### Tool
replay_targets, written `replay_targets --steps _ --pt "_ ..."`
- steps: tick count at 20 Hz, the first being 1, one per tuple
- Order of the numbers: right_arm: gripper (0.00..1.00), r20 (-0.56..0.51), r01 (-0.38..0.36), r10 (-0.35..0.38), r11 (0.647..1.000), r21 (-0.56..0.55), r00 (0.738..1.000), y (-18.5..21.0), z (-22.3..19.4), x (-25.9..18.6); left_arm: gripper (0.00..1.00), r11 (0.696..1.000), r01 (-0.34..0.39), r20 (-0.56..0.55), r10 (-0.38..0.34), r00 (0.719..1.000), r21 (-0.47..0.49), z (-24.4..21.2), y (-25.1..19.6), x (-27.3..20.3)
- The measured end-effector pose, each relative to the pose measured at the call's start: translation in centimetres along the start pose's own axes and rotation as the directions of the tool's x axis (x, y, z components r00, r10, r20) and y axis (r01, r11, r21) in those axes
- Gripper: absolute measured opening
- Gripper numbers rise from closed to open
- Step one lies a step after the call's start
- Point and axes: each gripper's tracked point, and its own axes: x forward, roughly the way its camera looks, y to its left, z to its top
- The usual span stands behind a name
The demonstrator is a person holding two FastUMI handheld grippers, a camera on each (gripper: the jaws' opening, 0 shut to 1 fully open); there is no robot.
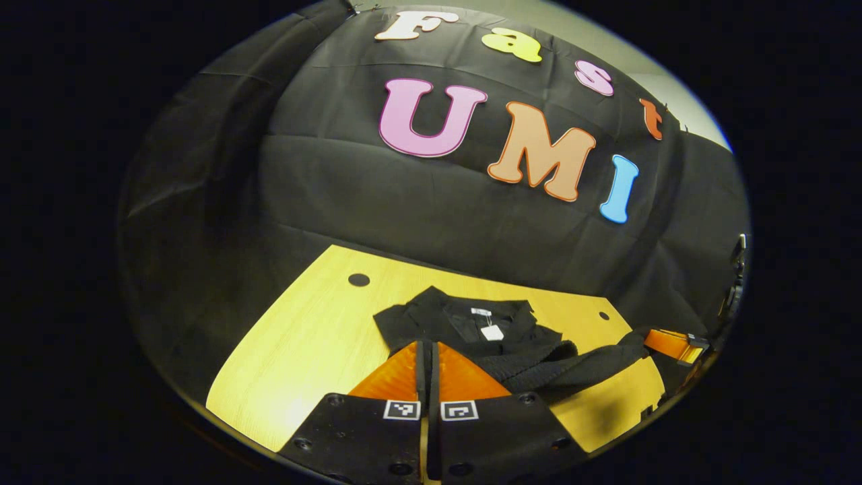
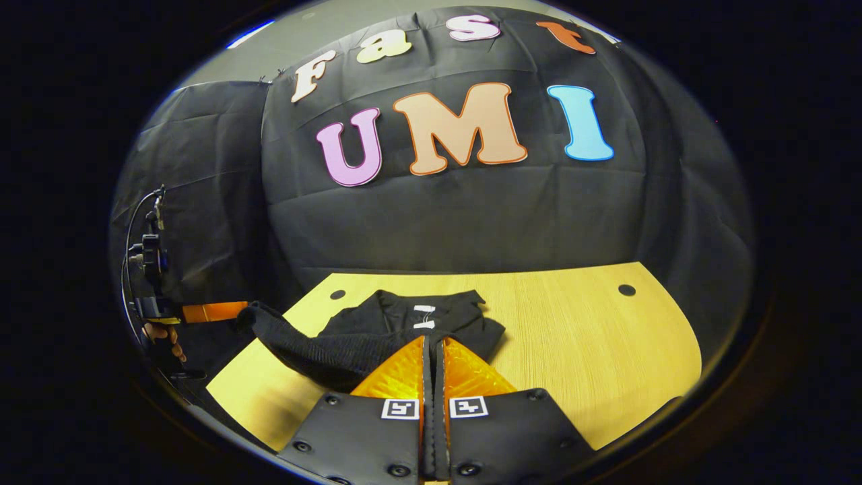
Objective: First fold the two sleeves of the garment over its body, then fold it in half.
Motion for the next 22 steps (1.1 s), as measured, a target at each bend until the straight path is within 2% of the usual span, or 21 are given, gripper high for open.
replay_targets --steps 1,7,11,14,16,17,19,20,21,22 --pt "0.00 0.004 -0.003 0.003 1.000 0.000 1.000 -0.3 0.9 1.0 0.00 1.000 0.000 0.002 0.000 1.000 0.002 0.7 -0.2 1.1" --pt "0.02 0.005 -0.009 0.008 1.000 0.013 1.000 -2.5 4.6 8.0 0.00 0.999 -0.010 0.005 0.009 1.000 0.034 4.0 -0.3 8.7" --pt "0.02 -0.015 -0.003 0.003 1.000 0.023 1.000 -4.2 5.7 12.9 0.00 0.998 -0.022 -0.008 0.022 1.000 0.052 4.5 -0.6 13.7" --pt "0.02 -0.039 -0.001 0.002 0.999 0.032 0.999 -5.4 5.7 16.1 0.00 0.997 -0.046 -0.025 0.047 0.999 0.058 4.1 -0.5 17.0" --pt "0.02 -0.072 -0.002 0.005 0.999 0.047 0.997 -5.8 5.5 18.1 0.00 0.990 -0.106 0.008 0.106 0.994 0.089 4.8 0.3 18.2" --pt "0.01 -0.094 0.014 -0.009 0.998 0.058 0.996 -6.2 5.2 18.3 0.33 0.984 -0.140 0.056 0.134 0.989 0.107 5.9 0.8 18.6" --pt "0.64 -0.035 0.052 -0.050 0.997 0.059 0.998 -7.5 6.2 19.1 0.99 0.986 -0.132 0.144 0.117 0.983 0.104 7.8 -0.2 18.3" --pt "0.95 0.001 0.070 -0.071 0.996 0.051 0.998 -7.8 7.3 19.3 0.88 0.985 -0.134 0.185 0.112 0.976 0.110 9.1 -0.6 17.9" --pt "0.96 0.029 0.083 -0.084 0.996 0.038 0.996 -8.1 7.9 19.2 0.94 0.983 -0.139 0.210 0.111 0.971 0.122 10.0 -0.6 17.8" --pt "0.98 0.049 0.091 -0.092 0.995 0.030 0.995 -8.3 8.3 18.6 0.94 0.981 -0.145 0.225 0.113 0.968 0.130 10.4 -0.6 17.6"
